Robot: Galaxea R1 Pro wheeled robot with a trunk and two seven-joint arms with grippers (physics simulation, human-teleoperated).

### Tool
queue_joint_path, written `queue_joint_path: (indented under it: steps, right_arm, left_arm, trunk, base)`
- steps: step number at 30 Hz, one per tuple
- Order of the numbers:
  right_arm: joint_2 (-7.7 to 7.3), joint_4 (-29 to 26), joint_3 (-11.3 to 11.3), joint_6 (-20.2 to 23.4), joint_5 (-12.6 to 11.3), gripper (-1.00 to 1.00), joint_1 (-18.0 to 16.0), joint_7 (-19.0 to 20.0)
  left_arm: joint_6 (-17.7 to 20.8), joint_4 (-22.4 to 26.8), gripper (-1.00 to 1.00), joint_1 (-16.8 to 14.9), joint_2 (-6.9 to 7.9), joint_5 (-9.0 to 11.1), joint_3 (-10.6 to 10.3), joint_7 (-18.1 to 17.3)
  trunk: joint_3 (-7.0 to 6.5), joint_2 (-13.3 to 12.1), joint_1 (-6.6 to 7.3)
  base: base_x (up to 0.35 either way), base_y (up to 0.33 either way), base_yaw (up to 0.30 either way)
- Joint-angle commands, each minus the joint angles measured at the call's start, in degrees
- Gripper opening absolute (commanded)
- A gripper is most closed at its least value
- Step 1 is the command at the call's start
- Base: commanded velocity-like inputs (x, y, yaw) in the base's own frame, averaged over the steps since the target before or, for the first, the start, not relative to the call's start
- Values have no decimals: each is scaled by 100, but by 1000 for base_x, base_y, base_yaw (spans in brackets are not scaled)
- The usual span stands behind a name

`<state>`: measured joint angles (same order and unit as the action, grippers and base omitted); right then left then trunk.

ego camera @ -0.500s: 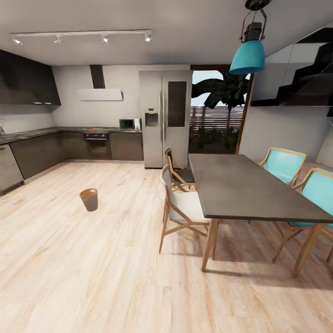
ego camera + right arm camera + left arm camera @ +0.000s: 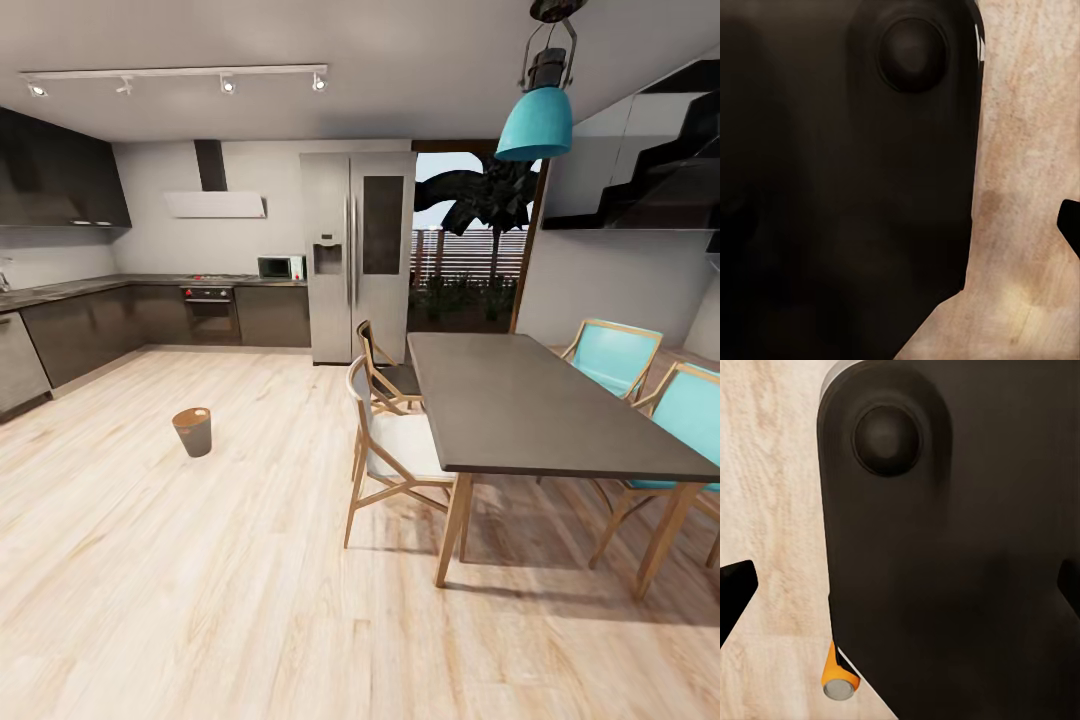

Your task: Put the three can of soda from the living room inside the tash can in the kitchen.

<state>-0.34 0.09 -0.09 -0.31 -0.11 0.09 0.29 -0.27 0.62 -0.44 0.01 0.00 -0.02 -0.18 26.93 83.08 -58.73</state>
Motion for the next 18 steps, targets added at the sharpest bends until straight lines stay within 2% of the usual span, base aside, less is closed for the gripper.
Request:
queue_joint_path:
  steps: [1,7,10,18]
  right_arm:
    - [0,0,0,0,0,100,0,0]
    - [0,0,0,0,0,100,0,0]
    - [35,-47,-6,8,1,100,0,-12]
    - [59,-84,-9,13,2,100,0,-19]
  left_arm:
    - [0,0,100,0,0,0,0,0]
    - [0,0,100,0,0,0,0,0]
    - [-4,52,100,-21,-82,0,0,1]
    - [-7,85,100,-34,-137,0,2,2]
  trunk:
    - [0,0,0]
    - [0,0,0]
    - [0,0,0]
    - [0,0,0]
  base:
    - [0,0,0]
    - [0,0,0]
    - [0,0,0]
    - [0,0,0]
